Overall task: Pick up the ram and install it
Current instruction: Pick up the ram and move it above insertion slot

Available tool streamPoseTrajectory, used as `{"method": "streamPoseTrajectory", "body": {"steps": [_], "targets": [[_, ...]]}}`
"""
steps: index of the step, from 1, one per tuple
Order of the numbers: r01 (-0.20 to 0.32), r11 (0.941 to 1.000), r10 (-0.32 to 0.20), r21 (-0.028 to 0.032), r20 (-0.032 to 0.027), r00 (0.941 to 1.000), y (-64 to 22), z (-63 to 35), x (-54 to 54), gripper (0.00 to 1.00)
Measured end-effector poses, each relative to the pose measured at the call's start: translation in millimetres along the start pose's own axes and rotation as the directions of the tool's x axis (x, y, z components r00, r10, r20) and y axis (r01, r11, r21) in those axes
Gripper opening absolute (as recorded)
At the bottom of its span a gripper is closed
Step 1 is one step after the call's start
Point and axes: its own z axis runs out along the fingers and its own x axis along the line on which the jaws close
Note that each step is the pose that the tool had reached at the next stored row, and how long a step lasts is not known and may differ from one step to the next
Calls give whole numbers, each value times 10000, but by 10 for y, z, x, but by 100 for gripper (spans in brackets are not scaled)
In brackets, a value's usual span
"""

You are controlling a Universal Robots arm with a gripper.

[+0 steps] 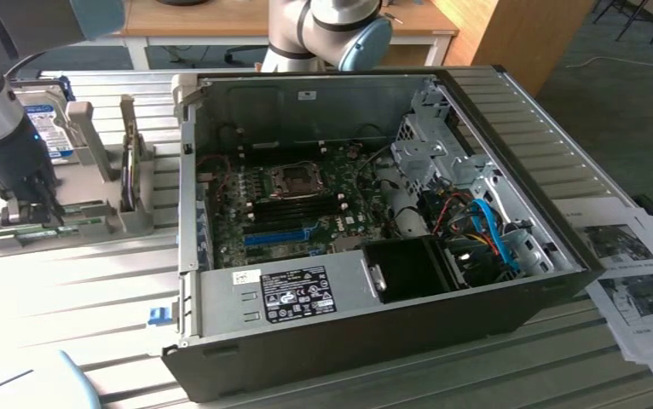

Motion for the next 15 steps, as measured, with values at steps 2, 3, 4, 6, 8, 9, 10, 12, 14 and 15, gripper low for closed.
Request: {"method": "streamPoseTrajectory", "body": {"steps": [2,3,4,6,8,9,10,12,14,15], "targets": [[-1,10000,1,1,0,10000,0,-1,0,23],[0,10000,0,0,0,10000,0,-2,0,23],[0,10000,0,-1,-1,10000,0,-3,0,23],[25,10000,-25,-4,-3,10000,1,-3,0,23],[139,9999,-139,-16,-6,9999,1,-4,0,23],[230,9997,-230,-24,-9,9997,1,-4,0,23],[333,9994,-333,-34,-12,9994,1,-3,0,23],[525,9986,-525,-52,-16,9986,1,-3,0,23],[730,9973,-730,-71,-21,9973,1,-3,1,23],[794,9968,-794,-77,-23,9968,1,-3,1,23]]}}
